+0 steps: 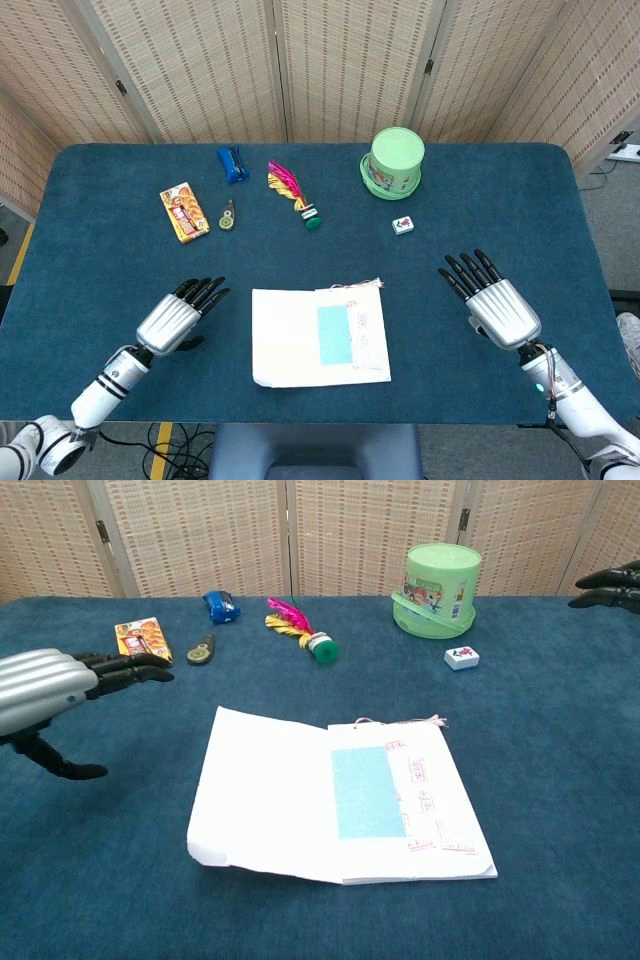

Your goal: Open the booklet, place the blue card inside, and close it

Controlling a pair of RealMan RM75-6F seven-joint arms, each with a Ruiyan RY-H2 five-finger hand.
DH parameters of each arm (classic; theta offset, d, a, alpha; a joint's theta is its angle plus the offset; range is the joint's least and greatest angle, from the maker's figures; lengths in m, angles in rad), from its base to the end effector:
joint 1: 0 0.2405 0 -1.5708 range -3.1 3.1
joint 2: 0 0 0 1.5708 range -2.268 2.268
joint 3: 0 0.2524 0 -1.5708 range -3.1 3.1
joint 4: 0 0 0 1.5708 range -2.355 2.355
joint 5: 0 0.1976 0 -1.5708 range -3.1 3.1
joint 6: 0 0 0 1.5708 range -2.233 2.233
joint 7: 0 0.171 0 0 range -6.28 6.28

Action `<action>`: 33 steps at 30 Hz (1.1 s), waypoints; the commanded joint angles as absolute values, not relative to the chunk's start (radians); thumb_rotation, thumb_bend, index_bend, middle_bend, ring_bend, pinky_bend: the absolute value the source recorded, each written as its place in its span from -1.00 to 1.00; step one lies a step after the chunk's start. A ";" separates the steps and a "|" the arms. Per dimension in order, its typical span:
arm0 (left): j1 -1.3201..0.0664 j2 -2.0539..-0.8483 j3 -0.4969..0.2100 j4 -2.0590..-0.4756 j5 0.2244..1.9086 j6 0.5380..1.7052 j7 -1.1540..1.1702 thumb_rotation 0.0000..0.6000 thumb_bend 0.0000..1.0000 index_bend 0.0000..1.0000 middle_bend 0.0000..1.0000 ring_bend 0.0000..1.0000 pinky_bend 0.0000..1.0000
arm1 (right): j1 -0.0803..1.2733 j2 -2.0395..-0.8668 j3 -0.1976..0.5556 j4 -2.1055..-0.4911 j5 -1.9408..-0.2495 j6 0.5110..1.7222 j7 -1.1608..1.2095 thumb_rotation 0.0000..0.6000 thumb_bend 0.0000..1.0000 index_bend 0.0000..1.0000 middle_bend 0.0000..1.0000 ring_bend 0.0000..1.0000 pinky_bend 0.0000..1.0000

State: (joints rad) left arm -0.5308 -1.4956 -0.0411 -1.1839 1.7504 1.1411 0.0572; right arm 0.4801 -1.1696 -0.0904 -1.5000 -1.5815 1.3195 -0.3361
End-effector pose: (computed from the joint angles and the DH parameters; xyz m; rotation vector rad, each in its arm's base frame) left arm -0.2158 0.3162 0.0129 -2.0538 -0.5397 -0.9348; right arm -0.2402 -0.2866 0.1115 1.9092 -0.3902 0.7265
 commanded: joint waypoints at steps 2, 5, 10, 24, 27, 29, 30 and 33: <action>-0.573 -1.567 -0.047 -1.147 1.732 1.105 0.084 1.00 -0.56 -1.00 -0.93 -0.78 -0.62 | 0.461 -1.165 -0.083 -1.498 -1.584 1.327 -0.320 1.00 -0.69 -1.00 -1.00 -1.00 -1.00; -0.590 -1.602 -0.053 -1.150 1.709 1.087 0.078 1.00 -0.56 -1.00 -0.93 -0.78 -0.62 | 0.447 -1.164 -0.078 -1.490 -1.583 1.331 -0.311 1.00 -0.69 -1.00 -1.00 -1.00 -1.00; -0.617 -1.642 -0.062 -1.166 1.685 1.069 0.097 1.00 -0.56 -1.00 -0.94 -0.79 -0.62 | 0.428 -1.156 -0.065 -1.482 -1.582 1.339 -0.291 1.00 -0.69 -1.00 -1.00 -1.00 -1.00; -0.678 -1.675 -0.169 -1.392 1.552 1.056 0.072 1.00 -0.56 -1.00 -0.99 -0.90 -0.62 | 0.387 -1.138 -0.028 -1.474 -1.595 1.373 -0.244 1.00 -0.70 -1.00 -1.00 -1.00 -1.00; -0.698 -1.694 -0.204 -1.435 1.506 1.041 0.083 1.00 -0.56 -1.00 -1.00 -0.91 -0.62 | 0.382 -1.141 -0.023 -1.470 -1.605 1.380 -0.229 1.00 -0.70 -1.00 -1.00 -1.00 -1.00; -0.715 -1.714 -0.227 -1.456 1.467 1.025 0.103 1.00 -0.56 -1.00 -1.00 -0.95 -0.62 | 0.379 -1.145 -0.019 -1.466 -1.613 1.385 -0.220 1.00 -0.70 -1.00 -1.00 -1.00 -1.00; -0.722 -1.723 -0.235 -1.464 1.448 1.015 0.115 1.00 -0.56 -1.00 -1.00 -0.97 -0.62 | 0.378 -1.145 -0.016 -1.465 -1.616 1.387 -0.216 1.00 -0.70 -1.00 -1.00 -1.00 -1.00; -0.751 -1.756 -0.249 -1.480 1.399 0.980 0.147 1.00 -0.56 -1.00 -1.00 -1.00 -0.62 | 0.376 -1.146 -0.007 -1.465 -1.624 1.397 -0.208 1.00 -0.71 -1.00 -1.00 -1.00 -1.00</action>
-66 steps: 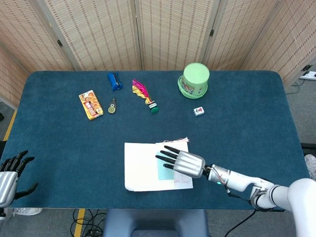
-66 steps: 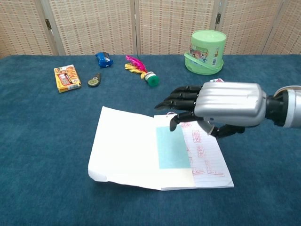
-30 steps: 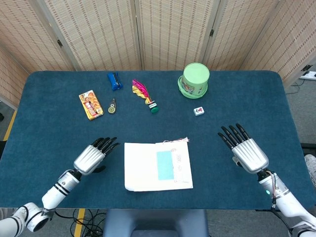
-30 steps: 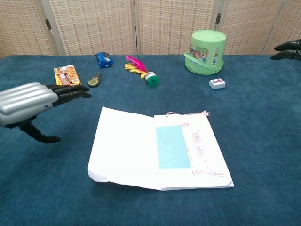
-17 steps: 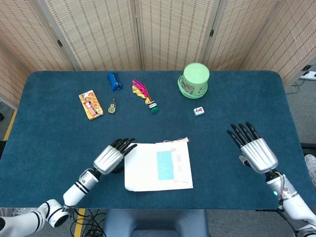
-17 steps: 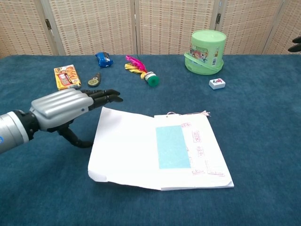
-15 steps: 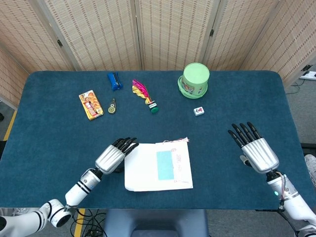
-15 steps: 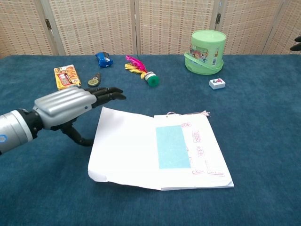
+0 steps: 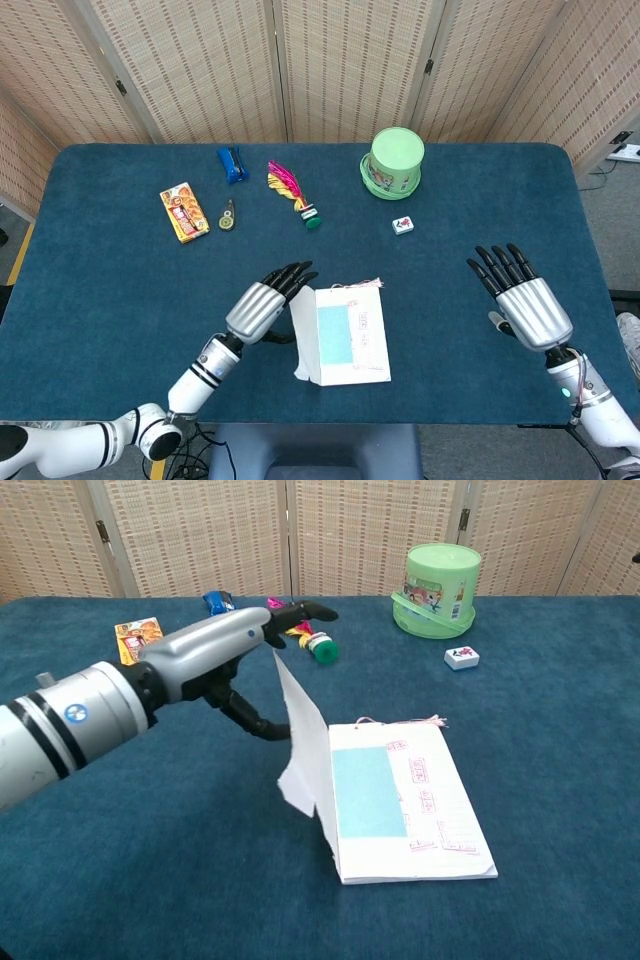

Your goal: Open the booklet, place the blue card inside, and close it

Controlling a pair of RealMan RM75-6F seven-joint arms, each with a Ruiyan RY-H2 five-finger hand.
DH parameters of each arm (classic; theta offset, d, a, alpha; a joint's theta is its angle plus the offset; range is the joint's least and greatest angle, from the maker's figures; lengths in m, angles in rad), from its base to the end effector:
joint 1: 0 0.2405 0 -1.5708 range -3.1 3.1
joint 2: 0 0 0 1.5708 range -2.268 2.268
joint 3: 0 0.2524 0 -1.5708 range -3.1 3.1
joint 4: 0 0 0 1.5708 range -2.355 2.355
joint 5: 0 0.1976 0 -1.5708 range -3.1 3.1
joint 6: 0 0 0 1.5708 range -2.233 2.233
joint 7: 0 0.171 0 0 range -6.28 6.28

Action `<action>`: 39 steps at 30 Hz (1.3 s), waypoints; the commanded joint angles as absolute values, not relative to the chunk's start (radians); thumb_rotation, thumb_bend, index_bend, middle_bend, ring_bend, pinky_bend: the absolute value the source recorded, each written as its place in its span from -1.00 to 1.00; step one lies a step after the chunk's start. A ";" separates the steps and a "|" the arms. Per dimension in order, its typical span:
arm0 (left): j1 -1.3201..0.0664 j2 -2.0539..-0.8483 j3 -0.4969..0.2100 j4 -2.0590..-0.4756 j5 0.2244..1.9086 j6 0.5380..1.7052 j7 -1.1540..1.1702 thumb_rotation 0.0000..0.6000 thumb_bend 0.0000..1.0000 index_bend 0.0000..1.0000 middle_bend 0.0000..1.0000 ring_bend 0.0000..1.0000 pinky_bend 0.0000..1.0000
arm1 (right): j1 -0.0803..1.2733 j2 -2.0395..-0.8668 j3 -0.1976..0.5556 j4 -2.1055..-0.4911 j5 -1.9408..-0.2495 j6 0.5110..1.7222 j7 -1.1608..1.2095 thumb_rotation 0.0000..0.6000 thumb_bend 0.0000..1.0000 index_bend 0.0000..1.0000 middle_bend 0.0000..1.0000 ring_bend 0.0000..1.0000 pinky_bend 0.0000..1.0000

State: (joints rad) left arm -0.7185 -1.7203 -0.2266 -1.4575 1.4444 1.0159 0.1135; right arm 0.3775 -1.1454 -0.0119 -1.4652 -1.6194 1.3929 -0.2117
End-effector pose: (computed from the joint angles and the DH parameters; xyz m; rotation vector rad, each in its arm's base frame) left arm -0.0638 0.3271 -0.0461 -1.9493 -0.9842 -1.3522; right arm -0.2542 -0.2787 0.1422 1.7785 -0.4499 0.8203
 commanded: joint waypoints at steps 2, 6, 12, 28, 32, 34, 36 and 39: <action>-0.767 -1.785 -0.253 -1.482 1.368 0.964 0.172 1.00 -0.57 -1.00 -1.00 -1.00 -0.62 | 0.374 -1.146 -0.003 -1.467 -1.628 1.400 -0.200 1.00 -0.71 -1.00 -1.00 -1.00 -1.00; -0.790 -1.854 -0.264 -1.474 1.323 0.966 0.211 1.00 -0.58 -1.00 -1.00 -1.00 -0.62 | 0.371 -1.148 0.002 -1.465 -1.636 1.402 -0.190 1.00 -0.71 -1.00 -1.00 -1.00 -1.00; -0.838 -1.929 -0.295 -1.476 1.260 0.968 0.313 1.00 -0.59 -1.00 -1.00 -1.00 -0.65 | 0.365 -1.149 0.010 -1.465 -1.643 1.407 -0.179 1.00 -0.71 -1.00 -1.00 -1.00 -1.00; -0.934 -1.933 -0.361 -1.548 1.127 0.950 0.451 1.00 -0.59 -1.00 -1.00 -1.00 -0.66 | 0.343 -1.135 0.023 -1.464 -1.649 1.417 -0.162 1.00 -0.71 -1.00 -1.00 -1.00 -1.00; -0.920 -1.895 -0.330 -1.571 1.121 0.955 0.451 1.00 -0.59 -1.00 -1.00 -1.00 -0.66 | 0.341 -1.116 0.013 -1.475 -1.645 1.388 -0.164 1.00 -0.71 -1.00 -1.00 -1.00 -1.00; -0.905 -1.862 -0.319 -1.586 1.118 0.963 0.446 1.00 -0.59 -1.00 -1.00 -1.00 -0.66 | 0.342 -1.100 0.006 -1.489 -1.636 1.363 -0.171 1.00 -0.71 -1.00 -1.00 -1.00 -1.00; -0.881 -1.815 -0.309 -1.613 1.093 0.973 0.451 1.00 -0.59 -1.00 -1.00 -1.00 -0.66 | 0.341 -1.089 0.003 -1.498 -1.628 1.346 -0.188 1.00 -0.68 -1.00 -1.00 -1.00 -1.00; -0.846 -1.734 -0.293 -1.654 1.069 0.991 0.456 1.00 -0.59 -1.00 -1.00 -1.00 -0.66 | 0.335 -1.080 -0.001 -1.511 -1.619 1.334 -0.193 1.00 -0.57 -1.00 -1.00 -1.00 -1.00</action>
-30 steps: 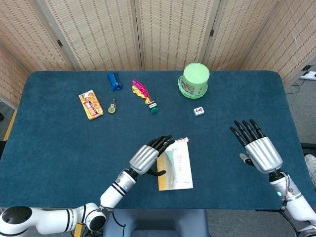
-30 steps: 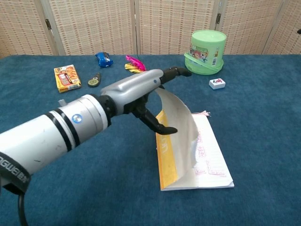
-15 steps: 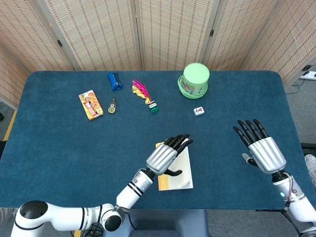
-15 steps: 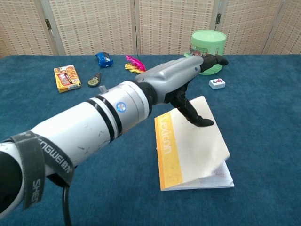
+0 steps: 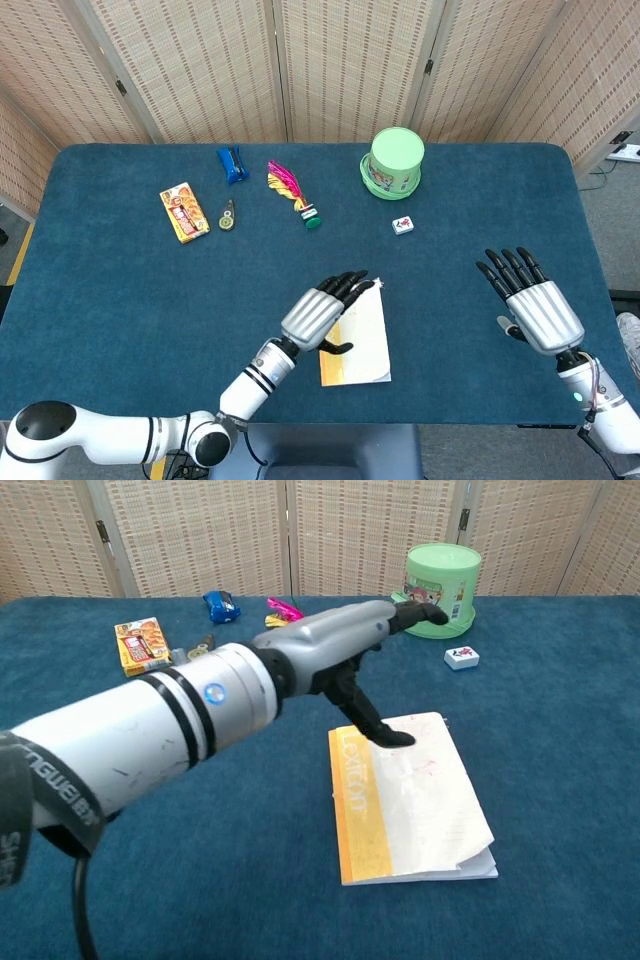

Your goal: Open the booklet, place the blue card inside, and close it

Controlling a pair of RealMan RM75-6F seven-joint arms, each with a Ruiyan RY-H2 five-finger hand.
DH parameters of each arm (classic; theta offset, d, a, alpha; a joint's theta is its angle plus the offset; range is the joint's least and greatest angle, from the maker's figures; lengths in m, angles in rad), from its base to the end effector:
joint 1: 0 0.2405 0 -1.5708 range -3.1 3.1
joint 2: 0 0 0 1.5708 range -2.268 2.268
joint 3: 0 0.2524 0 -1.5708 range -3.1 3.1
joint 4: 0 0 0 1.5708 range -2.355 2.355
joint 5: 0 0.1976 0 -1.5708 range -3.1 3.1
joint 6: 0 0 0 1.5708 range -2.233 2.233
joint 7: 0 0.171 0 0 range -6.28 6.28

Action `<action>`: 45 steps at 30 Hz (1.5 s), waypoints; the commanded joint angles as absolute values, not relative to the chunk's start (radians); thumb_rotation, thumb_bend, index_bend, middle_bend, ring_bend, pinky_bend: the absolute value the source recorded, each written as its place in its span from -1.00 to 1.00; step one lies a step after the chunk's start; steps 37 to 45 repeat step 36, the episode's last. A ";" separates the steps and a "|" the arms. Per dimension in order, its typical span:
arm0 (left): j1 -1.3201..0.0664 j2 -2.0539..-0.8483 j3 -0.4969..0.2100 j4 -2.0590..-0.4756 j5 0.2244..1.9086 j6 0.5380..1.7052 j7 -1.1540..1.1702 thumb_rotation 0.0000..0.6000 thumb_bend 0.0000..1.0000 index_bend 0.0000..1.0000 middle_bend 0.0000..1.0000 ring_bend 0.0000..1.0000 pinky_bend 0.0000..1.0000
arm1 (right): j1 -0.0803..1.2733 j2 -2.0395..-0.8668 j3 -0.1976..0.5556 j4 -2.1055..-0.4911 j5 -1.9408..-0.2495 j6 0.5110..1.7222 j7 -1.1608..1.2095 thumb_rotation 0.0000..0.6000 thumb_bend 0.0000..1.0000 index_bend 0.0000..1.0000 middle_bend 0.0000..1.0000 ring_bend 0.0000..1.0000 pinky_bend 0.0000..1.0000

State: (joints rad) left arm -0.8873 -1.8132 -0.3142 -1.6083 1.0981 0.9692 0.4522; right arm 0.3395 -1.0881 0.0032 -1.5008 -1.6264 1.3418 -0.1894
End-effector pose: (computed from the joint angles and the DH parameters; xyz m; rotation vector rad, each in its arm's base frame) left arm 0.0132 0.3179 -0.0690 -2.0102 -1.0389 -1.2998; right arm -0.2645 -0.2706 0.1521 1.7895 -0.5031 0.7652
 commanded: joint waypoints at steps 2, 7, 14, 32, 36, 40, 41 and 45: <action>-0.814 -1.678 -0.274 -1.672 1.078 1.015 0.444 1.00 -0.59 -1.00 -1.00 -1.00 -0.66 | 0.327 -1.078 -0.005 -1.510 -1.618 1.336 -0.185 1.00 -0.55 -1.00 -1.00 -1.00 -1.00; -0.731 -1.541 -0.215 -1.706 1.115 1.058 0.391 1.00 -0.59 -1.00 -1.00 -1.00 -0.66 | 0.293 -1.070 -0.016 -1.506 -1.624 1.372 -0.180 1.00 -0.53 -1.00 -1.00 -1.00 -1.00; -0.582 -1.382 -0.096 -1.666 1.247 1.186 0.294 1.00 -0.59 -1.00 -1.00 -1.00 -0.66 | 0.230 -1.058 -0.027 -1.492 -1.629 1.449 -0.126 1.00 -0.48 -1.00 -1.00 -1.00 -1.00; -0.232 -1.223 0.050 -1.649 1.425 1.562 0.137 1.00 -0.59 -1.00 -1.00 -1.00 -0.66 | 0.126 -1.076 -0.056 -1.493 -1.605 1.490 -0.071 1.00 -0.39 -1.00 -1.00 -1.00 -1.00; -0.182 -1.211 0.064 -1.665 1.450 1.612 0.150 1.00 -0.59 -1.00 -1.00 -1.00 -0.66 | 0.112 -1.076 -0.054 -1.501 -1.608 1.505 -0.093 1.00 -0.39 -1.00 -1.00 -1.00 -1.00; -0.182 -1.211 0.064 -1.665 1.450 1.612 0.150 1.00 -0.59 -1.00 -1.00 -1.00 -0.66 | 0.112 -1.076 -0.054 -1.501 -1.608 1.505 -0.093 1.00 -0.39 -1.00 -1.00 -1.00 -1.00; -0.182 -1.211 0.064 -1.665 1.450 1.612 0.150 1.00 -0.59 -1.00 -1.00 -1.00 -0.66 | 0.112 -1.076 -0.054 -1.501 -1.608 1.505 -0.093 1.00 -0.39 -1.00 -1.00 -1.00 -1.00; -0.182 -1.211 0.064 -1.665 1.450 1.612 0.150 1.00 -0.59 -1.00 -1.00 -1.00 -0.66 | 0.112 -1.076 -0.054 -1.501 -1.608 1.505 -0.093 1.00 -0.39 -1.00 -1.00 -1.00 -1.00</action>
